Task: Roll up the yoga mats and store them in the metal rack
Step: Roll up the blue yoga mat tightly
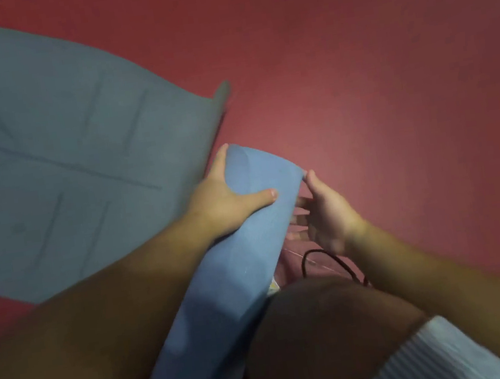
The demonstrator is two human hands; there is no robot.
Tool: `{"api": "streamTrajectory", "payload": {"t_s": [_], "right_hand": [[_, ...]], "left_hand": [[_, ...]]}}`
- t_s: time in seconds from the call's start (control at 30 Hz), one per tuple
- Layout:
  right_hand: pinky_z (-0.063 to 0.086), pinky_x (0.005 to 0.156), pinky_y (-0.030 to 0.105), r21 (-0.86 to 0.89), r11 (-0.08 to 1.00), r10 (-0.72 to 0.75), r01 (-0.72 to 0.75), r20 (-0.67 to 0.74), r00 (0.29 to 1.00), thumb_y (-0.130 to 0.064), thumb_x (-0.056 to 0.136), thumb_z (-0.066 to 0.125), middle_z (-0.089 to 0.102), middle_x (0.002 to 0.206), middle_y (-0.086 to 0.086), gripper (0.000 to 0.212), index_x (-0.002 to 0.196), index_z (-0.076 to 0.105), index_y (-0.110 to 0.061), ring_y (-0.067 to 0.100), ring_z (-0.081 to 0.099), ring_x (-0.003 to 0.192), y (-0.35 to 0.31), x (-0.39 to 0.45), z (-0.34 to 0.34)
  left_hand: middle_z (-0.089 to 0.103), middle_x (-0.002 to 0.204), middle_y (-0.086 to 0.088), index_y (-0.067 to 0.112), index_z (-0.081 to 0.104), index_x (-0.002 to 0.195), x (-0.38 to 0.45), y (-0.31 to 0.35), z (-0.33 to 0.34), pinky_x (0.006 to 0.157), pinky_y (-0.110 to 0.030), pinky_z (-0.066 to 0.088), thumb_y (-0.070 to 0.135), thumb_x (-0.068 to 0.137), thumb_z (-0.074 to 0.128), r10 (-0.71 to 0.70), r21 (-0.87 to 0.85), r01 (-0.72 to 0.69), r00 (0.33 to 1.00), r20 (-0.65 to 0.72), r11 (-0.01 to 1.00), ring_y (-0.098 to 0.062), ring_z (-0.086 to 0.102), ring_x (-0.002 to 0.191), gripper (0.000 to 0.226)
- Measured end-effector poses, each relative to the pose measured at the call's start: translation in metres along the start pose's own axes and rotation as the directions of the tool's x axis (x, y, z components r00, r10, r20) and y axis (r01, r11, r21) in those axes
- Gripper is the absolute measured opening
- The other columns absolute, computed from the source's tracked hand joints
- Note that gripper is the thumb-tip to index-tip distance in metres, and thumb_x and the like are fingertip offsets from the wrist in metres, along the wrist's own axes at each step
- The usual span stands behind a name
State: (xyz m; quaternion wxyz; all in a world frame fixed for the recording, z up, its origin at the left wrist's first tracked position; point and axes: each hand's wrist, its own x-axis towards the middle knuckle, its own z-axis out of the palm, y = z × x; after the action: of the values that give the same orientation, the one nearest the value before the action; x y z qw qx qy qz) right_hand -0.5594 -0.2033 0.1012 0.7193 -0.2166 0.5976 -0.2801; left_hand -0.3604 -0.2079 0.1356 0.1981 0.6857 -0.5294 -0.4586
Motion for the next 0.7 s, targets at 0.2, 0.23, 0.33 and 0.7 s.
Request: {"api": "streamTrajectory", "payload": {"t_s": [0.2, 0.23, 0.33, 0.7], "right_hand": [[0.047, 0.064, 0.036, -0.186, 0.952, 0.169, -0.245, -0.347, 0.922, -0.051, 0.099, 0.043, 0.062, 0.081, 0.008, 0.045, 0.096, 0.064, -0.012, 0.027, 0.053, 0.064, 0.067, 0.030, -0.040], [0.044, 0.065, 0.036, -0.218, 0.934, 0.190, -0.284, -0.369, 0.910, -0.045, 0.100, 0.043, 0.057, 0.073, 0.010, 0.041, 0.088, 0.061, -0.010, 0.026, 0.051, 0.061, 0.078, 0.033, -0.043], [0.041, 0.060, 0.030, -0.373, 0.885, 0.121, -0.280, -0.396, 0.910, -0.031, 0.104, 0.049, 0.061, 0.071, 0.003, 0.029, 0.089, 0.062, -0.009, 0.019, 0.054, 0.063, 0.092, 0.037, -0.047], [0.051, 0.081, 0.037, -0.690, 0.715, -0.164, -0.112, -0.321, 0.933, -0.024, 0.093, 0.059, 0.075, 0.105, 0.007, 0.018, 0.100, 0.074, -0.017, 0.032, 0.068, 0.098, 0.099, 0.061, -0.028]], "left_hand": [[0.044, 0.155, 0.008, 0.051, 0.008, 0.157, 0.026, 0.020, 0.038, 0.110, -0.032, 0.039, 0.065, 0.060, 0.086, 0.039, 0.160, -0.078, 0.971, 0.238, 0.984, -0.018, 0.046, 0.138, 0.125], [0.043, 0.155, 0.008, 0.051, 0.007, 0.157, 0.028, 0.021, 0.043, 0.110, -0.032, 0.039, 0.065, 0.060, 0.086, 0.035, 0.181, -0.085, 0.964, 0.264, 0.980, -0.018, 0.045, 0.138, 0.125], [0.043, 0.155, 0.010, 0.052, 0.006, 0.156, 0.032, 0.021, 0.048, 0.110, -0.034, 0.039, 0.066, 0.059, 0.085, 0.013, 0.207, -0.076, 0.957, 0.288, 0.975, -0.018, 0.046, 0.138, 0.126], [0.043, 0.152, 0.014, 0.054, 0.008, 0.155, 0.027, 0.011, 0.031, 0.110, -0.032, 0.039, 0.062, 0.061, 0.088, 0.001, 0.119, -0.032, 0.968, 0.251, 0.992, -0.013, 0.046, 0.135, 0.124]]}}
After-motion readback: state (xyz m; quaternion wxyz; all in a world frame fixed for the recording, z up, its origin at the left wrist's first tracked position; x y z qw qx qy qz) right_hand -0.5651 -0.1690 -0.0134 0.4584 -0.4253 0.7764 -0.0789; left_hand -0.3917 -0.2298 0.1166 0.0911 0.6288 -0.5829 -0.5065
